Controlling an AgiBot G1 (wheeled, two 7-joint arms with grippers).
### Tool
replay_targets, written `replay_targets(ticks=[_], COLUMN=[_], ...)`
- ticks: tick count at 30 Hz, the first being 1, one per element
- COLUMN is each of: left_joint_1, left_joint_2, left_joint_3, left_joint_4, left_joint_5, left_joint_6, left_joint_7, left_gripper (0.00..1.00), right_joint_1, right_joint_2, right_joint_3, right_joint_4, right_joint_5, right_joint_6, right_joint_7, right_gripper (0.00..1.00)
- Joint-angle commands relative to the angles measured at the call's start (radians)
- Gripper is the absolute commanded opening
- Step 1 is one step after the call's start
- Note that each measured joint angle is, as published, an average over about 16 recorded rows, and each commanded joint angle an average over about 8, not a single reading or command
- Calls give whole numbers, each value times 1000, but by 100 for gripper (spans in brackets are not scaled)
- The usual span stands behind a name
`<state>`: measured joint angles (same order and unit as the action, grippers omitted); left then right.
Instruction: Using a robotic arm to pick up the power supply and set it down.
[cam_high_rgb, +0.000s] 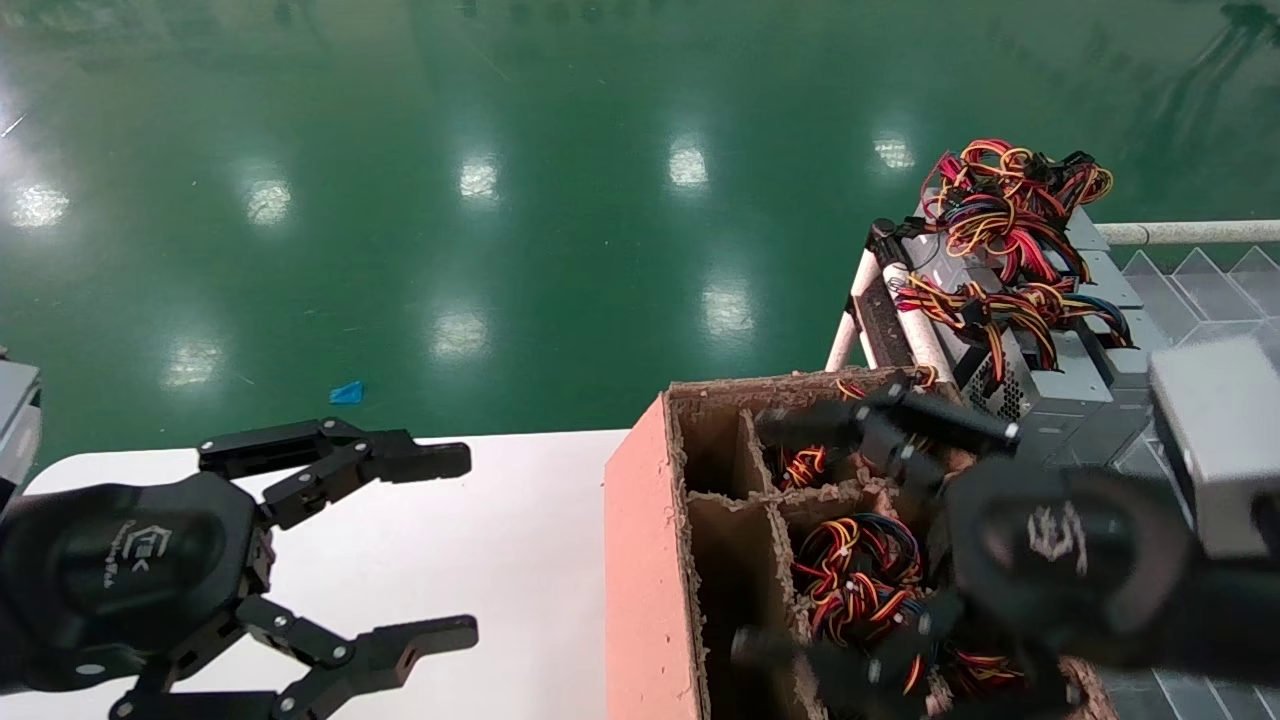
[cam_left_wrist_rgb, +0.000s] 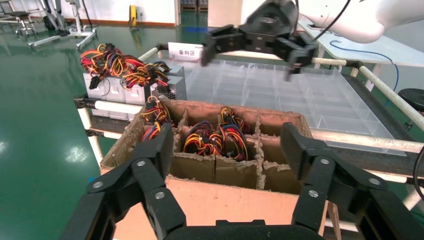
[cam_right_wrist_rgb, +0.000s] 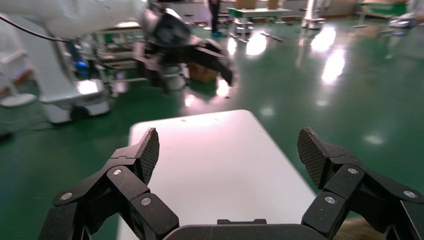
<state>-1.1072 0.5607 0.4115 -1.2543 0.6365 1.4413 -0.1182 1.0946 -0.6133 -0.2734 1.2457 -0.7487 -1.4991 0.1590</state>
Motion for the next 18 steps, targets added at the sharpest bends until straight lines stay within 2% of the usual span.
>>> replay_targets(ticks=[1,7,18], left_joint_1=[0,0,0], left_joint_2=[0,0,0], left_joint_3=[0,0,0], left_joint_4=[0,0,0], left_joint_5=[0,0,0], left_joint_6=[0,0,0], left_joint_7=[0,0,0], left_gripper=[100,100,100], right_joint_1=[-19,-37,-27], right_joint_2=[2,4,3], right_joint_3=[-6,-12,-9], right_joint_4=[36,72,51], right_joint_5=[17,35,26], right_joint_6=[3,6,5], right_joint_7=[25,43,33], right_gripper=[100,100,100])
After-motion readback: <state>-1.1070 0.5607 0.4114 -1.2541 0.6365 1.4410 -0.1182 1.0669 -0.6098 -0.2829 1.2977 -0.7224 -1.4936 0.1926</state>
